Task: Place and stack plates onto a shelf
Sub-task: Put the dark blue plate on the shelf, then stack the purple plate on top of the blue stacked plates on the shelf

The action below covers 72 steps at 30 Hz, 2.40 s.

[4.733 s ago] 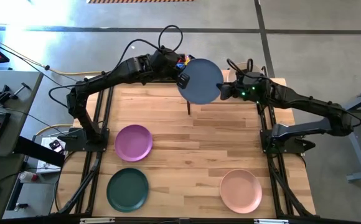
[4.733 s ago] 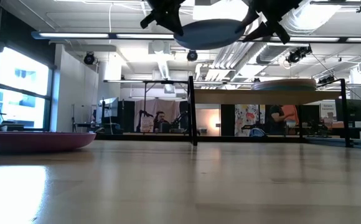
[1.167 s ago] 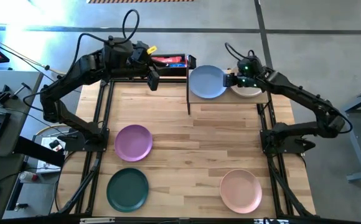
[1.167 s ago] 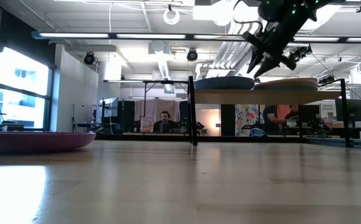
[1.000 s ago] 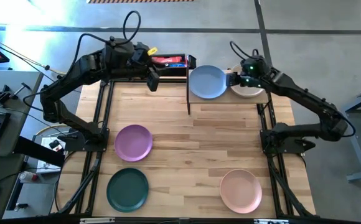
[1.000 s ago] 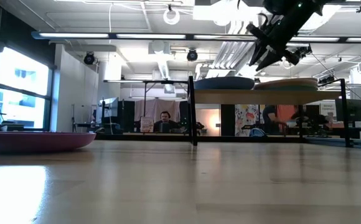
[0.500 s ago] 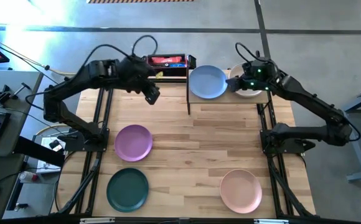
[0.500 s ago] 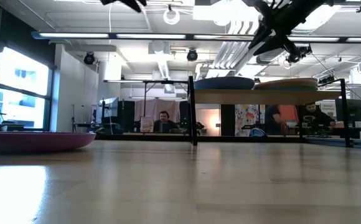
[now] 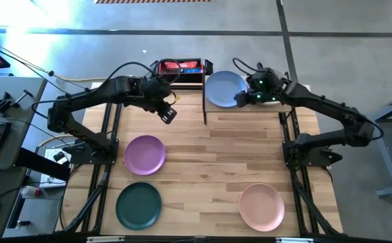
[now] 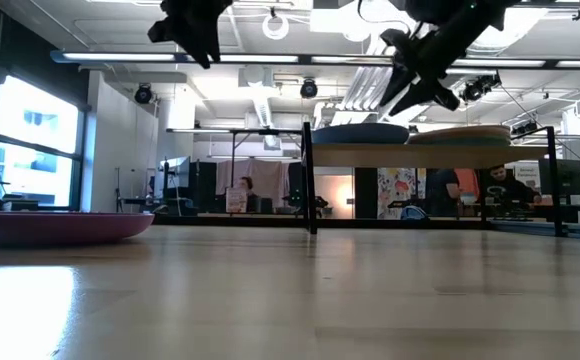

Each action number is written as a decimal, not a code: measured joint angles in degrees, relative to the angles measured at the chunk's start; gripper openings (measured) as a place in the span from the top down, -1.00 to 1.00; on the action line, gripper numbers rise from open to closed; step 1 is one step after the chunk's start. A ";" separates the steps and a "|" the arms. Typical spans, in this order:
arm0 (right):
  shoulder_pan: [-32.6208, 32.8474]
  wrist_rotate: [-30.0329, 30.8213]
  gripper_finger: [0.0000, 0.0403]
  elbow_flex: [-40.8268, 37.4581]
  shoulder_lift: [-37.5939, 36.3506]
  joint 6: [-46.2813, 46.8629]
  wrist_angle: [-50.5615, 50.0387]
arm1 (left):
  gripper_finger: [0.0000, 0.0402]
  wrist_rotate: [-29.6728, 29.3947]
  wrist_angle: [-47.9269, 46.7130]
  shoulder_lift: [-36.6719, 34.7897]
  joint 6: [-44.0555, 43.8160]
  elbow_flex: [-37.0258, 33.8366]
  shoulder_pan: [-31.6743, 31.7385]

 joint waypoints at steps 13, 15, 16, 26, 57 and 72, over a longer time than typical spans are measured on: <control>-0.86 7.26 0.47 0.00 1.43 -0.58 -5.22 | 0.43 -0.85 0.22 -0.02 -0.21 -0.10 0.00; -1.35 7.26 0.47 -0.01 1.42 -0.58 -5.37 | 0.43 -0.85 0.22 -0.02 -0.21 -0.10 0.00; -1.57 7.26 0.47 0.00 1.42 -0.58 -5.51 | 0.43 -0.86 0.22 -0.02 -0.20 -0.10 0.00; -0.72 2.21 0.47 -0.02 -2.00 -2.18 -3.32 | 0.43 -0.96 -1.65 -0.02 -0.20 -0.10 0.00; 11.26 0.59 0.47 -0.01 -13.99 -3.94 -12.64 | 0.43 0.21 -10.86 18.69 -36.27 -0.12 -18.29; 11.26 0.35 0.47 -0.02 -13.99 -4.94 -17.38 | 0.43 2.34 -14.19 29.39 -36.95 -2.57 -20.30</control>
